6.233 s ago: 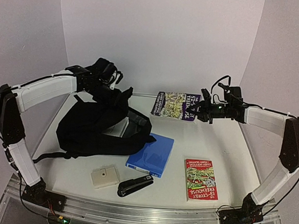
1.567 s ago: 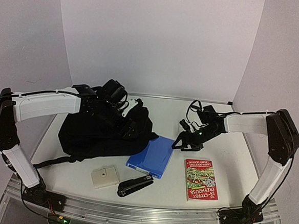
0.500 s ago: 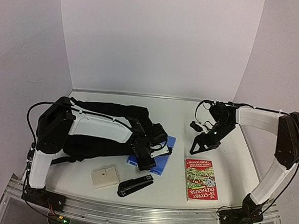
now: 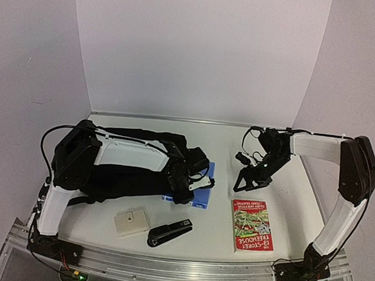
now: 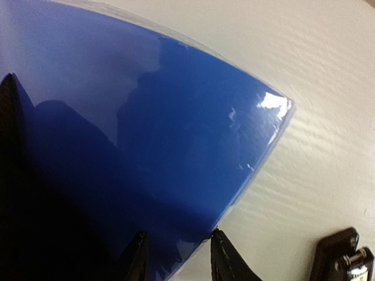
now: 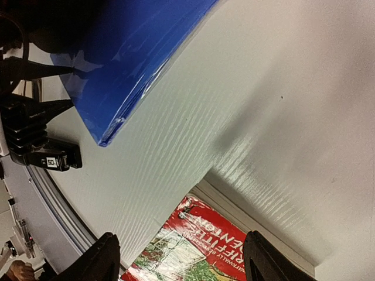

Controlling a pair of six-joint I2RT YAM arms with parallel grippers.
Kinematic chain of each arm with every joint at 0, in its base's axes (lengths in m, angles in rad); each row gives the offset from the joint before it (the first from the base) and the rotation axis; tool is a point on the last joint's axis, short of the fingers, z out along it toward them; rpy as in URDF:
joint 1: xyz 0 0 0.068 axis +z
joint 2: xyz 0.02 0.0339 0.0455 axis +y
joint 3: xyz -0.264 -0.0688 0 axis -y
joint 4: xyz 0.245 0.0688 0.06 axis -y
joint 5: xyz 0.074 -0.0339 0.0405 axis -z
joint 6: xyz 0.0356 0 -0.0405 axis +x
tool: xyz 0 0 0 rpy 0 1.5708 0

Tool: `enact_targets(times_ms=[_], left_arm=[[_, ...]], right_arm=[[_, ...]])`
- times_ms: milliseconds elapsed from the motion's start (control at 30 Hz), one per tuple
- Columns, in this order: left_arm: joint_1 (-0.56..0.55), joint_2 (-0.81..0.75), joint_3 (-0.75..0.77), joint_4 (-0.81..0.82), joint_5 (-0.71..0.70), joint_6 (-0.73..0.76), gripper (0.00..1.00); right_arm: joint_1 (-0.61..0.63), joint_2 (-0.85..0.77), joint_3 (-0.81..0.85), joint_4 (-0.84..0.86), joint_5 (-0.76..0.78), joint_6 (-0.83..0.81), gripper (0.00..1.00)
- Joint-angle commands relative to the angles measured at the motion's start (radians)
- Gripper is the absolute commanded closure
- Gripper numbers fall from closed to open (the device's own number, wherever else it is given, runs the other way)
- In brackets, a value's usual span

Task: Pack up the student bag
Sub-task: Pick up the files from the center of the board.

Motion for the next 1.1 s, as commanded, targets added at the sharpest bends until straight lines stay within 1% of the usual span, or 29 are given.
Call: enact_targets(times_ms=[0,233,300,367,500,733,1000,1067], left_arm=[[0.049,0.095,0.142,0.093,0.009,-0.002,0.67],[0.105,0.212,0.347,0.145,0.112,-0.024,0.72],[0.124,0.227,0.374,0.158,0.127,-0.04,0.72],[0.132,0.217,0.373,0.163,0.138,-0.048,0.71],[0.134,0.171,0.321,0.193,0.154,-0.054,0.7],[0.138,0.162,0.281,0.206,0.158,-0.074,0.69],[0.146,0.166,0.285,0.212,0.162,-0.081,0.69],[0.148,0.168,0.285,0.213,0.163,-0.081,0.69]], right_arm=[[-0.017,0.041,0.06,0.037,-0.02,0.064,0.29],[-0.048,0.109,0.125,0.13,0.008,0.144,0.33],[-0.048,0.14,0.146,0.172,0.014,0.176,0.35],[-0.047,0.172,0.178,0.204,0.0,0.209,0.37],[-0.046,0.251,0.239,0.264,-0.035,0.268,0.41],[-0.028,0.37,0.34,0.326,-0.056,0.319,0.44],[0.025,0.435,0.358,0.335,-0.12,0.337,0.54],[0.027,0.45,0.358,0.337,-0.159,0.345,0.57]])
